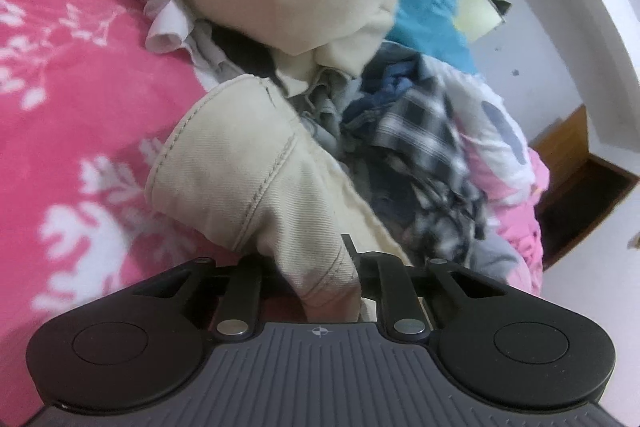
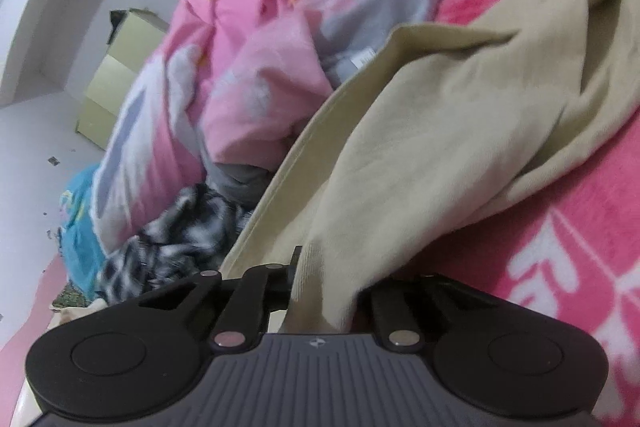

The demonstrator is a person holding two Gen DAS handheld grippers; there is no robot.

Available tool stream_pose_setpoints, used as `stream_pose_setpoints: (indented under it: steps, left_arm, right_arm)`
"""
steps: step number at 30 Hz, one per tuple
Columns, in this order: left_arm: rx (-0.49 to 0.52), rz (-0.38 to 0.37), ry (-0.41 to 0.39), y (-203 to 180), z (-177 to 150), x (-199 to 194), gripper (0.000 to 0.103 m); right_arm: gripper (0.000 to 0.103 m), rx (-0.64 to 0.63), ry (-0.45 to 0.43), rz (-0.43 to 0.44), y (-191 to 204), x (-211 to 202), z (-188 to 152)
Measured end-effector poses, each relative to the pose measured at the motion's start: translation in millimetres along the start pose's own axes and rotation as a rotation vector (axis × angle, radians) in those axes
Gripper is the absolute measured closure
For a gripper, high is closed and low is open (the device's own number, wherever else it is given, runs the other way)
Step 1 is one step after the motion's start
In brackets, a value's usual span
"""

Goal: Fold clothes

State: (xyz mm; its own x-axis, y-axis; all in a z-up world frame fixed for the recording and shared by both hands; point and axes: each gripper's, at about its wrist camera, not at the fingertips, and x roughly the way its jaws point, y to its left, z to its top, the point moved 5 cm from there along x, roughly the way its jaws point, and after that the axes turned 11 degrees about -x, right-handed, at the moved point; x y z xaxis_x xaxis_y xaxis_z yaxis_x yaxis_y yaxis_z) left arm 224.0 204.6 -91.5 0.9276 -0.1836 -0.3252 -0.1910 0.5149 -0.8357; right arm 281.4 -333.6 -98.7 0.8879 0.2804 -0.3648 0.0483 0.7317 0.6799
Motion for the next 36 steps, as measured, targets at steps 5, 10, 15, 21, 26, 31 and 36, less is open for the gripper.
stream_pose_setpoints:
  steps: [5, 10, 15, 21, 26, 31, 36]
  left_arm:
    - [0.030, -0.021, 0.020, -8, -15, -46, 0.087]
    - [0.042, -0.028, 0.057, -5, -34, -96, 0.087]
    - [0.046, -0.008, 0.090, 7, -55, -138, 0.087]
    - [0.059, 0.056, 0.169, 38, -66, -132, 0.079]
    - [0.068, 0.056, 0.185, 35, -63, -139, 0.072]
    - [0.079, 0.045, 0.164, 35, -63, -155, 0.064]
    - [0.068, 0.038, 0.146, 41, -59, -160, 0.064]
  right_arm:
    - [0.093, -0.022, -0.029, 0.025, 9, -46, 5]
    - [0.093, -0.024, -0.030, 0.022, 3, -110, -10]
    - [0.093, -0.008, -0.025, 0.005, -12, -170, -34]
    - [0.083, 0.055, 0.099, -0.074, -47, -174, -58]
    - [0.054, 0.028, 0.107, -0.131, -50, -197, -57]
    - [0.042, 0.005, 0.048, -0.177, -53, -237, -52]
    - [0.040, -0.072, -0.012, -0.192, -42, -263, -48]
